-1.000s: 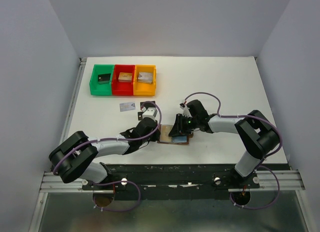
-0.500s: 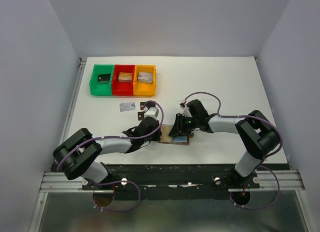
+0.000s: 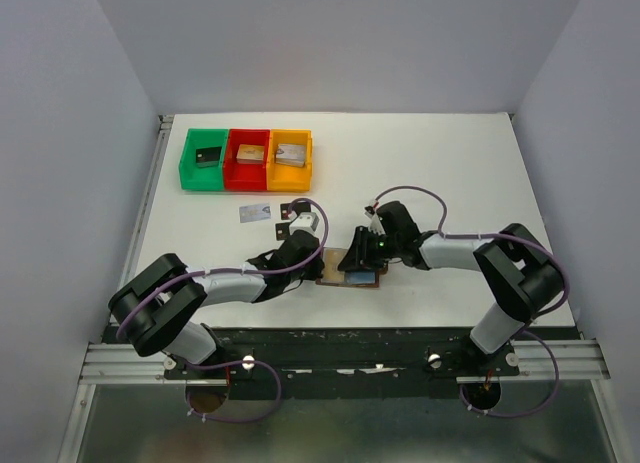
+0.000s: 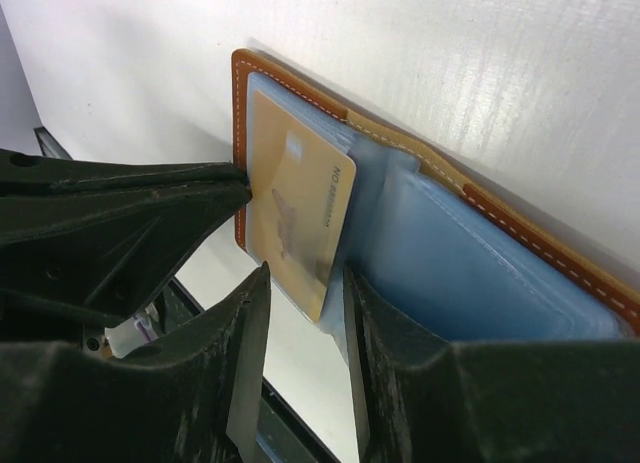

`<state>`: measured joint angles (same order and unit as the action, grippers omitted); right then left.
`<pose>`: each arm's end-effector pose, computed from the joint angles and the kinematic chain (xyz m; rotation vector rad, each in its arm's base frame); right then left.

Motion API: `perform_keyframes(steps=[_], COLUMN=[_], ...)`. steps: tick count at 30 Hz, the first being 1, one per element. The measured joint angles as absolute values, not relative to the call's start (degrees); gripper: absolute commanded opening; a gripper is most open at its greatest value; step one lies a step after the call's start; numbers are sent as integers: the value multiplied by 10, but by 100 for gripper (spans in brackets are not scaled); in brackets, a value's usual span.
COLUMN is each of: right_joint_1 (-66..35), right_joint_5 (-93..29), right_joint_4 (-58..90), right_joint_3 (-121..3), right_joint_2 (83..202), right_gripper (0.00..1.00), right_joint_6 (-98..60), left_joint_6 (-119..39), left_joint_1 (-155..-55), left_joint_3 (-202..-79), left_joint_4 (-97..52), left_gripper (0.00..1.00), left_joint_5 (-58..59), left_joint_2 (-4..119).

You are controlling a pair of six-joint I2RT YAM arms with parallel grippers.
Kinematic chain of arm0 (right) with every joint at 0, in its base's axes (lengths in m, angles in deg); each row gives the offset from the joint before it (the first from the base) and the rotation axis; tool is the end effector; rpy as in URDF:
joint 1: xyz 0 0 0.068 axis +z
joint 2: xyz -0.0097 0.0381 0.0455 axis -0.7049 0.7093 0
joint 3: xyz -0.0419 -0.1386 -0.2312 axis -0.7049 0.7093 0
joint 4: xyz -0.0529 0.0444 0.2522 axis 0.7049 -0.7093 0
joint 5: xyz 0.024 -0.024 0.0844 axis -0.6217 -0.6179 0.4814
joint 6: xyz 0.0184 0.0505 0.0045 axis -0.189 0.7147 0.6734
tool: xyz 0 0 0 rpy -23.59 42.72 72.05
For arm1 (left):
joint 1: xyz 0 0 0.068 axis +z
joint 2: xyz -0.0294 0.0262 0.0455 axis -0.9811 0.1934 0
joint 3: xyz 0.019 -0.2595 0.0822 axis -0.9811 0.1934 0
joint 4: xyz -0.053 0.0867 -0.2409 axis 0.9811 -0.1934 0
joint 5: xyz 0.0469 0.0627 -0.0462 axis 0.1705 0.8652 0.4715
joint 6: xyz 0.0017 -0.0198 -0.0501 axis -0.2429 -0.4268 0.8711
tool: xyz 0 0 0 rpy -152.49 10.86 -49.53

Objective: Take the credit cards out of the card holder
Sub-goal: Remove the credit card from the card holder.

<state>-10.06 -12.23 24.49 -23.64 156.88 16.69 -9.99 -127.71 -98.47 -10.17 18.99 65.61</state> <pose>0.2418 0.1878 0.1301 -0.0694 2.6327 1.1394 0.1819 -0.1988 0.1453 0.0583 2.3231 -0.6366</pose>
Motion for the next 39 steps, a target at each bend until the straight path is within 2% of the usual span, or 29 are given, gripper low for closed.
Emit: perform_keyframes(steps=[19, 39], right_joint_1=[-105, -107], right_joint_5=[-114, -109], right_joint_4=[331, 328], right_joint_3=[-205, -205], right_joint_2=[1561, 1571], right_gripper=[42, 45], right_joint_6=[197, 190], left_joint_6=[-97, -97], left_joint_1=[-1277, -1276], left_joint_3=[-979, -978], left_joint_4=[-93, -88], left_gripper=[0, 0], left_joint_5=[188, 188], left_joint_2=[656, 656])
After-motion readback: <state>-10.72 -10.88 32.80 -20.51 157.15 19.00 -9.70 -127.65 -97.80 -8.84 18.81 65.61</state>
